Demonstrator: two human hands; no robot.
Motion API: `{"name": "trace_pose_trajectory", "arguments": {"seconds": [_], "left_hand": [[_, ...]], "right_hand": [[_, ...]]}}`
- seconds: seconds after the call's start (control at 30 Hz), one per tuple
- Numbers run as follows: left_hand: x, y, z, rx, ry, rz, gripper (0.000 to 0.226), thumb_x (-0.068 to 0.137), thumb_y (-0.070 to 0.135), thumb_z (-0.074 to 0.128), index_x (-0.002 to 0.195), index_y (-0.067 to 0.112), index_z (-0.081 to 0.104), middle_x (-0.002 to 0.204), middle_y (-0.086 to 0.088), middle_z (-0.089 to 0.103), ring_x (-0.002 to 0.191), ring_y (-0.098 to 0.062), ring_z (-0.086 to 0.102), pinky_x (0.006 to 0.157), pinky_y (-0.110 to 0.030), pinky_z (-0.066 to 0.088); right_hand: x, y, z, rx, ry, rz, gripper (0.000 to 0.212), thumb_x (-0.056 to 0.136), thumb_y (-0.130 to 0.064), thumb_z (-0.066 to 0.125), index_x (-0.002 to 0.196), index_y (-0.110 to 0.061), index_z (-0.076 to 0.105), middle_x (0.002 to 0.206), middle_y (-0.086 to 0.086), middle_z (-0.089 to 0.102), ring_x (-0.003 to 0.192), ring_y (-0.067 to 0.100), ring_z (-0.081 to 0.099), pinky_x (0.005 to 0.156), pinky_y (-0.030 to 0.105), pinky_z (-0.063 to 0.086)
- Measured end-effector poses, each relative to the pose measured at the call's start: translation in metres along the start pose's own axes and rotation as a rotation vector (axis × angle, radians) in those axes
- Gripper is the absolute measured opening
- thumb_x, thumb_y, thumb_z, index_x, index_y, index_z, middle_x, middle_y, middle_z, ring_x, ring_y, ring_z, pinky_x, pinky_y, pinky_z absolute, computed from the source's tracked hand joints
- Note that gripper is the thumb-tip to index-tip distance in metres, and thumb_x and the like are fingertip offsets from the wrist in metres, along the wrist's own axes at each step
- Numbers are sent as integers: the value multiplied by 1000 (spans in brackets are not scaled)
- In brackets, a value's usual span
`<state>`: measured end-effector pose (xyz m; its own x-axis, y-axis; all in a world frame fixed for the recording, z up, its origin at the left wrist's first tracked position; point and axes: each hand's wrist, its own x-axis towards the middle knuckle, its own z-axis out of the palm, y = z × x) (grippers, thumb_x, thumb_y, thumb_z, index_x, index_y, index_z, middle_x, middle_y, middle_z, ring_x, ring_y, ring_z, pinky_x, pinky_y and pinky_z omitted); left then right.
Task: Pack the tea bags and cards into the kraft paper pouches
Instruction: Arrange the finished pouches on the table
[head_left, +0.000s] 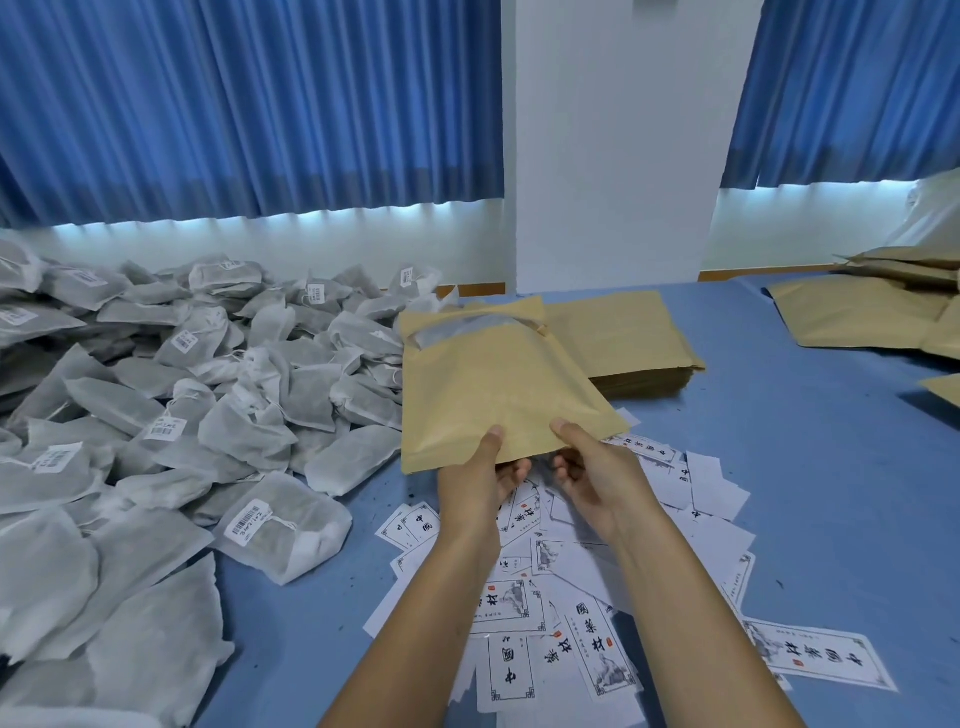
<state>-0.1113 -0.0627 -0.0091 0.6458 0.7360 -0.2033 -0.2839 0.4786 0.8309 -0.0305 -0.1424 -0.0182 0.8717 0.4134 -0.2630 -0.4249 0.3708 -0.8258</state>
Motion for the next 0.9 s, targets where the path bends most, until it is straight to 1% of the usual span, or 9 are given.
{"name": "trace_pose_trajectory", "arguments": {"seconds": [0.07, 0.13, 0.23, 0.37, 0.47, 0.57, 0.73, 0.83, 0.9], "left_hand": [[0, -1, -1, 16, -5, 15, 4, 91, 9, 60, 94, 12, 59, 70, -3, 65, 50, -15, 59, 50, -21, 53], [-1, -2, -1, 39, -27, 32, 6, 91, 9, 61, 97, 10, 60, 70, -2, 69, 52, -17, 62, 51, -22, 54], [-1, -3, -1, 50, -33, 40, 12, 88, 7, 65, 100, 8, 64, 81, -5, 73, 57, -18, 67, 53, -21, 54], [-1, -4, -1, 68, -25, 47, 10, 88, 4, 64, 95, 11, 64, 88, -9, 73, 57, -19, 67, 53, -19, 53], [-1, -6, -1, 131, -13, 20, 16, 88, 6, 65, 104, 2, 64, 97, -19, 70, 55, -17, 66, 52, -19, 53], [0, -6, 0, 133, -6, 16, 21, 88, 5, 64, 108, -2, 63, 94, -20, 69, 53, -15, 65, 51, -19, 53], [2, -4, -2, 161, 1, -16, 22, 87, 6, 65, 107, -4, 63, 76, -11, 67, 46, -9, 60, 50, -17, 52], [3, 2, -4, 142, -36, -87, 22, 87, 4, 65, 108, -2, 61, 89, -16, 67, 48, -10, 62, 47, -16, 51], [6, 8, -8, 95, -18, -103, 16, 87, 5, 65, 102, 2, 61, 91, -15, 68, 51, -13, 64, 48, -18, 53]], "right_hand": [[1, 1, 1, -56, -3, -35, 11, 84, 1, 67, 92, -3, 61, 73, 8, 57, 53, 14, 44, 43, 18, 39], [2, 1, 0, -81, 13, -81, 10, 84, 1, 67, 87, -6, 61, 76, 6, 58, 53, 12, 43, 45, 18, 38], [1, 2, 0, -63, 16, -83, 7, 85, 0, 67, 86, -5, 61, 75, 8, 57, 53, 13, 44, 50, 22, 39], [-3, 4, 4, -86, -50, -60, 10, 84, 1, 67, 92, -2, 63, 73, 9, 59, 52, 15, 45, 44, 20, 40], [-2, 4, 3, -128, -50, -87, 12, 84, 4, 65, 94, -4, 63, 78, 9, 60, 52, 14, 42, 49, 22, 38], [-2, 4, 3, -110, -60, -86, 10, 84, 3, 65, 89, -6, 63, 77, 7, 61, 51, 13, 43, 47, 20, 38], [-5, 9, 8, -107, -111, -51, 7, 83, 3, 67, 84, -2, 63, 69, 8, 60, 47, 12, 42, 44, 19, 38], [-3, 7, 6, -111, -69, -84, 11, 83, 7, 65, 91, -1, 63, 78, 10, 60, 48, 12, 39, 47, 20, 38], [0, 2, 2, -123, 2, -111, 11, 83, 5, 66, 89, -3, 63, 79, 8, 60, 50, 12, 39, 46, 20, 37]]}}
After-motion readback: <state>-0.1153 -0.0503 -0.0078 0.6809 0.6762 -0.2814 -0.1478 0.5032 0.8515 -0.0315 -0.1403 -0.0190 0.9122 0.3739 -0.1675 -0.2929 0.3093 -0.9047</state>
